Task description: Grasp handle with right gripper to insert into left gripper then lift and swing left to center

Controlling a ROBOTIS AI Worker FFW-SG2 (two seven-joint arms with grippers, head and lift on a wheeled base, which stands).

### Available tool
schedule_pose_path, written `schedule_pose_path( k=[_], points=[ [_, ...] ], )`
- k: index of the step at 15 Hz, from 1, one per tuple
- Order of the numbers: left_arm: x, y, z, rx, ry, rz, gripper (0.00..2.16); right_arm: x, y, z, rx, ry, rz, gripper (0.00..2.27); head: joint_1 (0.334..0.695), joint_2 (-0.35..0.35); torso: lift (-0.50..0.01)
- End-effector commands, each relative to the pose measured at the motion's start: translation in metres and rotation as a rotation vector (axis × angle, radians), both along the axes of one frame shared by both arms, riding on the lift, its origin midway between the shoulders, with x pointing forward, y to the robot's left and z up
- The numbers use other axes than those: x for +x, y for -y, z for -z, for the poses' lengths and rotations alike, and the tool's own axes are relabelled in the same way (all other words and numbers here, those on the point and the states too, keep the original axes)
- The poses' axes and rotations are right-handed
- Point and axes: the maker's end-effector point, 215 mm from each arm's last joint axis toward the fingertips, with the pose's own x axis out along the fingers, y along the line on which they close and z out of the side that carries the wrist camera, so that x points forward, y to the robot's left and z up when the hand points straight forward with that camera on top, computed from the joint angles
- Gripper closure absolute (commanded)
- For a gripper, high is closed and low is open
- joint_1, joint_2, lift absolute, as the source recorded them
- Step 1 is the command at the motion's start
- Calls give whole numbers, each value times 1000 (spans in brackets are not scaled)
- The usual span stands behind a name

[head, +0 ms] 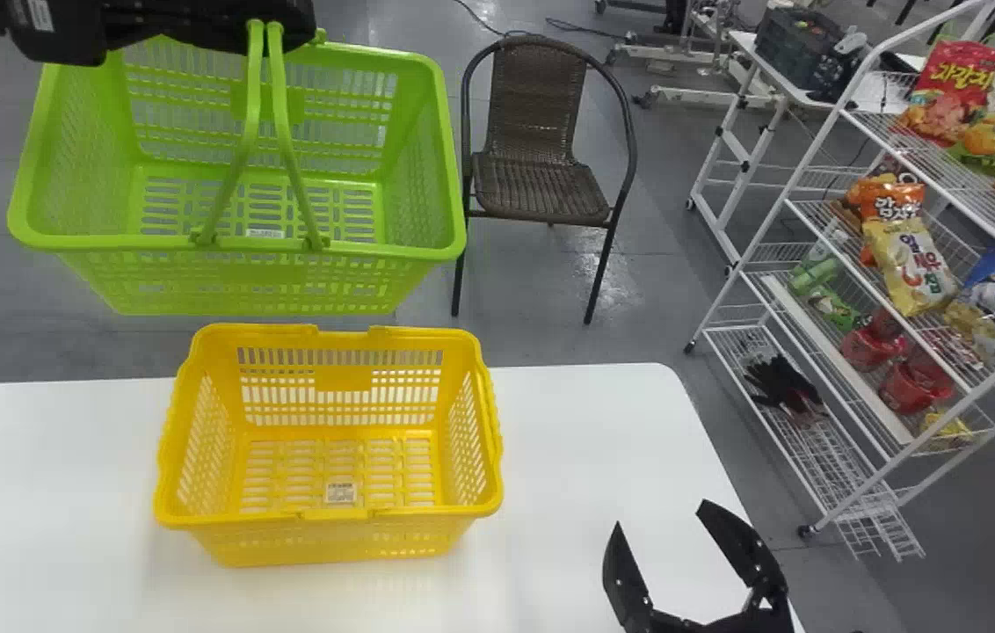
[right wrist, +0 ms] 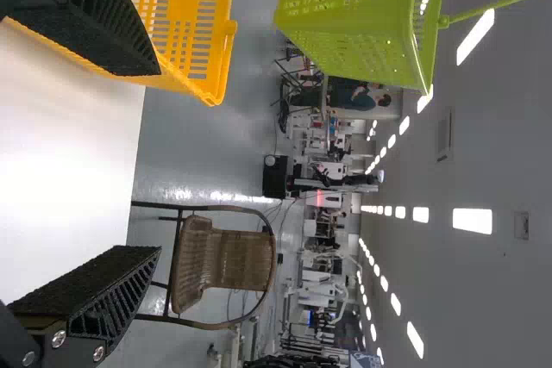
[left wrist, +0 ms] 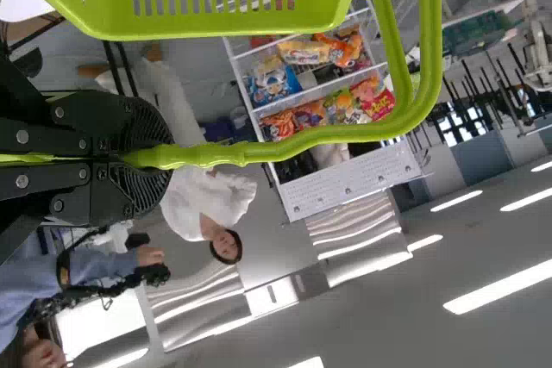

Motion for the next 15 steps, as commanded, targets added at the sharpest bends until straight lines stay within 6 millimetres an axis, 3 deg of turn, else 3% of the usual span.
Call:
schedule_pose_path(
  k=[1, 8, 11, 15],
  points=[
    [4, -35, 3, 21, -4, -47, 2132, 0, -1, 0, 0, 2, -1, 83, 695, -208, 0],
    [2, -158, 9, 36, -15, -213, 2135, 0, -1, 1, 1, 0, -1, 83, 695, -90, 0],
    [-10, -218, 10, 30, -24, -294, 2135, -1, 2, 2, -1, -3, 3, 83, 695, -25, 0],
    [-35, -283, 14, 7, -32, -377, 2135, 0, 2, 3, 0, -4, 4, 83, 695, 64, 0]
  ],
)
